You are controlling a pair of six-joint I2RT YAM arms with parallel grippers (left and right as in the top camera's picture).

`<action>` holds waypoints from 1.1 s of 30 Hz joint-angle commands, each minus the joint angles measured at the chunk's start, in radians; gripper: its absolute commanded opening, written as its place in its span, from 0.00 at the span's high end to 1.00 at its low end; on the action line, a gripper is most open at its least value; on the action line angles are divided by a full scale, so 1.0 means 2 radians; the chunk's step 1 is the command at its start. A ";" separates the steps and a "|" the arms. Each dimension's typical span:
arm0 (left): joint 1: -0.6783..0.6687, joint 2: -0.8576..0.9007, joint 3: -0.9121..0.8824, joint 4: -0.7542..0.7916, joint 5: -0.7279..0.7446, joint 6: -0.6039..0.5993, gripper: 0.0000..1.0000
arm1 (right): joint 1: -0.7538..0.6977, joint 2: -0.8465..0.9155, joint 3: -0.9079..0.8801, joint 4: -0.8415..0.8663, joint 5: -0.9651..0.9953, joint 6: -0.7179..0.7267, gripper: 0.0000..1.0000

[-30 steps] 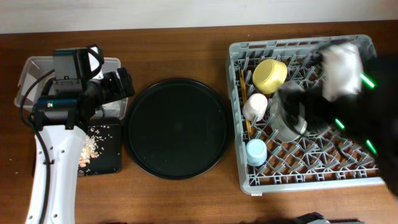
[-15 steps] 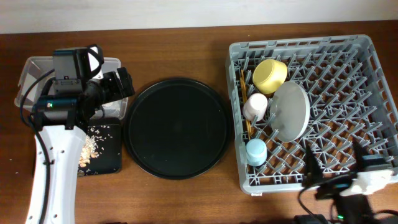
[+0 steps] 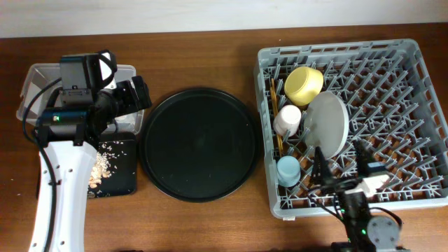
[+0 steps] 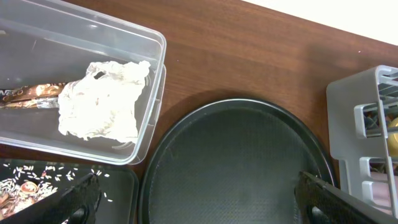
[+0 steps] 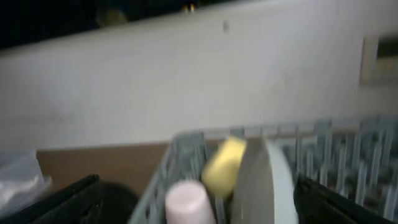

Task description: Sort waste into correct bins and load items into the dishwasher rack

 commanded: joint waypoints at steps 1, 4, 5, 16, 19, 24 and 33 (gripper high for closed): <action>0.001 0.000 0.005 0.001 0.000 -0.001 0.01 | -0.003 -0.006 -0.023 0.004 -0.006 0.010 0.02; 0.001 0.000 0.005 0.001 0.000 -0.001 0.01 | -0.003 -0.006 -0.028 -0.025 -0.008 0.010 0.02; 0.001 0.000 0.005 0.001 0.000 -0.001 0.01 | -0.003 -0.006 -0.028 -0.043 -0.008 0.010 0.02; 0.001 0.000 0.005 0.001 0.000 -0.001 0.01 | -0.003 -0.005 -0.028 -0.062 -0.006 0.010 0.02; 0.001 0.000 0.005 0.001 0.000 -0.001 0.01 | -0.003 -0.005 -0.028 -0.062 -0.006 0.010 0.02; 0.001 0.000 0.005 0.001 0.000 -0.001 0.01 | -0.003 -0.004 -0.028 -0.062 -0.006 0.010 0.02; 0.001 0.000 0.005 0.001 0.000 -0.001 0.01 | -0.003 -0.004 -0.028 -0.062 -0.006 0.010 0.02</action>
